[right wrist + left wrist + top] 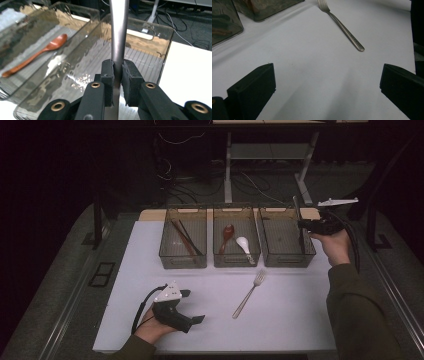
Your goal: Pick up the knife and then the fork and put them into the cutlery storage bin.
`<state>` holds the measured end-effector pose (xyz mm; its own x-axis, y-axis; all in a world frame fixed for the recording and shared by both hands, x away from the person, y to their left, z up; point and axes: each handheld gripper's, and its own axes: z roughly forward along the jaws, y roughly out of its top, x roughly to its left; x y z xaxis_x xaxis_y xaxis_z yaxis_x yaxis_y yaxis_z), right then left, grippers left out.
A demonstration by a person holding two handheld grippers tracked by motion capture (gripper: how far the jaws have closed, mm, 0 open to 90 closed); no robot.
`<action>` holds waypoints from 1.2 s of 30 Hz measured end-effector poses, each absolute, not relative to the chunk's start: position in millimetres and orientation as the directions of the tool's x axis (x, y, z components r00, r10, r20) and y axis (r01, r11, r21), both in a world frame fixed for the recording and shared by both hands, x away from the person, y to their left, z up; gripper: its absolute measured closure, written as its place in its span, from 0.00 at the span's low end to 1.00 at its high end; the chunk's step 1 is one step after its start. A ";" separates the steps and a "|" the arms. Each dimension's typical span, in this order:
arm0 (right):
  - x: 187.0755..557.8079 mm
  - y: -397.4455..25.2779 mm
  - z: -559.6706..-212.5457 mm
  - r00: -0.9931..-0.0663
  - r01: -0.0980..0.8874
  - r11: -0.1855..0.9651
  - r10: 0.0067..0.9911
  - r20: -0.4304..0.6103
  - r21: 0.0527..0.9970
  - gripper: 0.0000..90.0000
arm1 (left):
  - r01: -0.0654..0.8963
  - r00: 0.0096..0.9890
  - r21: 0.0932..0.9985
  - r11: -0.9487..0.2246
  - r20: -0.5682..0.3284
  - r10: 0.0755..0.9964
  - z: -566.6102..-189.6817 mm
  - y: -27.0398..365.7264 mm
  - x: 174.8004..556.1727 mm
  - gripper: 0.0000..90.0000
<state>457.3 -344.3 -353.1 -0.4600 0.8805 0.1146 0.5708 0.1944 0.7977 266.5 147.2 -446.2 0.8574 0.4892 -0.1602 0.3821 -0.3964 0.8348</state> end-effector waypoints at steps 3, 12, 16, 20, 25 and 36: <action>458.6 -343.7 -354.7 -0.457 0.584 0.207 0.883 0.107 0.785 0.88 | 0.383 0.858 0.834 -0.397 -0.162 0.488 -446.2 147.1 266.5 0.00; 464.2 -337.7 -361.4 -0.459 0.620 0.232 0.882 0.107 0.749 0.88 | 0.385 0.856 0.833 -0.397 -0.161 0.491 -446.2 146.8 266.2 0.00; 468.1 -333.7 -364.9 -0.463 0.626 0.247 0.881 0.097 0.739 0.88 | 0.383 0.857 0.832 -0.401 -0.159 0.490 -446.3 146.8 266.3 0.00; 473.2 -328.2 -367.7 -0.467 0.634 0.266 0.880 0.085 0.726 0.88 | 0.383 0.858 0.832 -0.402 -0.159 0.489 -446.2 146.2 266.0 0.00; 481.7 -321.7 -374.4 -0.469 0.649 0.278 0.879 0.085 0.708 0.88 | 0.380 0.859 0.834 -0.400 -0.157 0.488 -445.8 146.3 265.8 0.00; 497.6 -305.6 -386.3 -0.477 0.679 0.331 0.878 0.050 0.655 0.95 | 0.378 0.861 0.834 -0.402 -0.158 0.483 -445.5 146.1 265.4 0.00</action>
<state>497.6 -305.6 -386.3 -0.4765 0.8777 0.0504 0.6789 0.3309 0.6554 265.4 146.1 -445.5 0.8615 0.4826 -0.1579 0.3783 -0.4024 0.8336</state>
